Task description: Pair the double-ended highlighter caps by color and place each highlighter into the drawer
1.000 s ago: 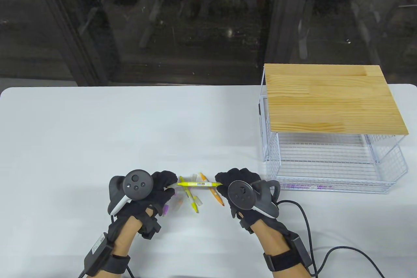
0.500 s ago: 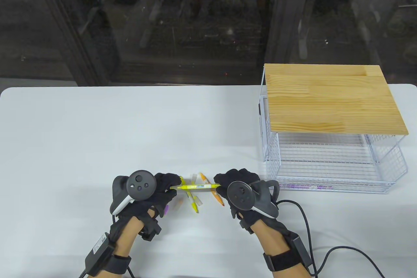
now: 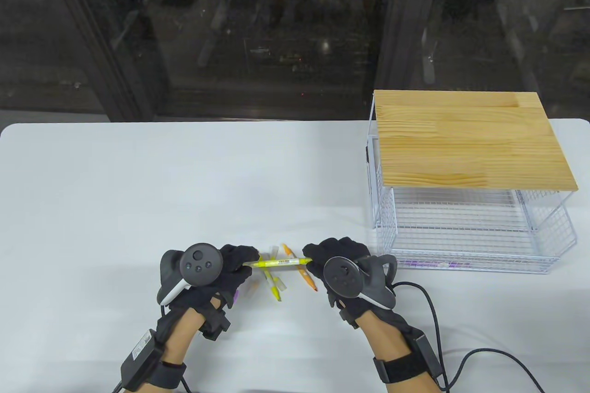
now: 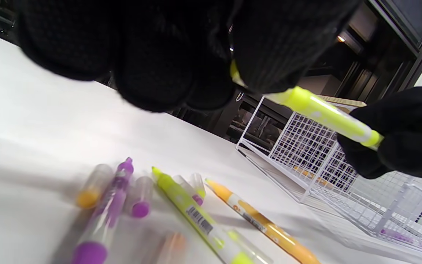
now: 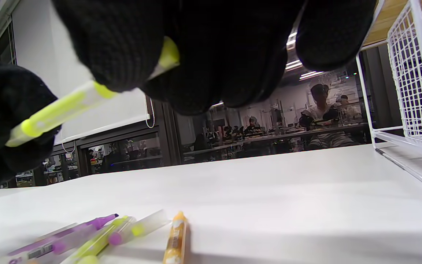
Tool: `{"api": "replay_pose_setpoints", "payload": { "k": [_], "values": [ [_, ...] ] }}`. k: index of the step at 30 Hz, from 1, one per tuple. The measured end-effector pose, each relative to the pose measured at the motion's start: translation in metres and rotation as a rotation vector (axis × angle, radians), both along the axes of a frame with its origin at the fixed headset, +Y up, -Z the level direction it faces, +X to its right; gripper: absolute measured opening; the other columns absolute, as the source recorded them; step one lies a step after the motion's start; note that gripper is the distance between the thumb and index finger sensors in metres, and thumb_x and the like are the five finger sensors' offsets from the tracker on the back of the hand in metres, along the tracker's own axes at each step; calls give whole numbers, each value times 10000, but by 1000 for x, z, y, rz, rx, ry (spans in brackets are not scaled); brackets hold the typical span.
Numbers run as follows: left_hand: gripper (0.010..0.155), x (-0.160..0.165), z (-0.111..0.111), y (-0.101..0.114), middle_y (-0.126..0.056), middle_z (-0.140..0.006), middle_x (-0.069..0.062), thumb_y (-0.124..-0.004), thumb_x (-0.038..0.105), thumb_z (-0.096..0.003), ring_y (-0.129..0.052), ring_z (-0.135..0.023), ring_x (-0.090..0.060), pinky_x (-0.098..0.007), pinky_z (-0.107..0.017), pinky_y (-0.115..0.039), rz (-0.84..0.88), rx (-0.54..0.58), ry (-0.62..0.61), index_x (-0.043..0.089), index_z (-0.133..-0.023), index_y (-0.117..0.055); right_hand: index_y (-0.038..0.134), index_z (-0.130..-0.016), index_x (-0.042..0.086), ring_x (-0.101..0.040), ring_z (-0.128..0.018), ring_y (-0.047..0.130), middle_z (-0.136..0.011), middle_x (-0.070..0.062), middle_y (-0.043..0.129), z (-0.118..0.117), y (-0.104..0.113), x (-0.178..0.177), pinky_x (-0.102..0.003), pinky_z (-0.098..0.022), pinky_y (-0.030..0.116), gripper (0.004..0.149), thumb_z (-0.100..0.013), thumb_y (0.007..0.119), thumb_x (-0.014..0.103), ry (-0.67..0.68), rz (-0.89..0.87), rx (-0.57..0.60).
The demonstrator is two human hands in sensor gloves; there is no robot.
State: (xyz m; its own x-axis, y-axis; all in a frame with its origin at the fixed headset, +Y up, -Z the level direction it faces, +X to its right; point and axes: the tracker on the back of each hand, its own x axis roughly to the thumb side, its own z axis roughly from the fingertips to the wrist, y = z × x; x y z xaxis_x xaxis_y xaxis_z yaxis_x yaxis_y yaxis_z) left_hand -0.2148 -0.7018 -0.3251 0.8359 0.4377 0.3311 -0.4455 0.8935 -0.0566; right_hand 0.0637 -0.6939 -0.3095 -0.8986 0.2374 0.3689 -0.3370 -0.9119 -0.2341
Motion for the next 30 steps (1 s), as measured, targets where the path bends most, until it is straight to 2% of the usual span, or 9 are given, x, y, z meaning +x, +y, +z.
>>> {"api": "replay_pose_setpoints", "payload": {
  "k": [13,20,26,30],
  "values": [
    [461,16,9,3,-949,-775,-23,-825,319,-403,-994,-532,-264,-550,-436,-852,-46,96,-69,283,-863,-832,910,-787,353,-255,-629,955,-704,12,982,-1,1,5,-546,-578,740,430,-364,834,362,23,4,12],
    [460,9,12,11,-942,-758,-28,-813,309,-389,-984,-525,-266,-558,-439,-849,72,130,-48,277,-847,-841,921,-779,330,-259,-606,963,-681,7,995,3,9,6,-550,-580,741,434,-354,836,350,68,-53,70],
    [455,1,8,11,-956,-770,5,-830,343,-394,-990,-554,-267,-564,-442,-842,98,82,-14,306,-848,-859,872,-844,296,-306,-690,924,-763,0,963,3,4,0,-589,-587,708,442,-417,839,406,86,-15,-26],
    [456,2,5,6,-972,-765,18,-833,358,-393,-998,-555,-266,-559,-437,-847,65,72,-10,305,-845,-865,851,-874,306,-309,-717,911,-824,1,935,3,-2,-9,-585,-593,706,475,-417,843,434,84,43,-39]
  ]
}}
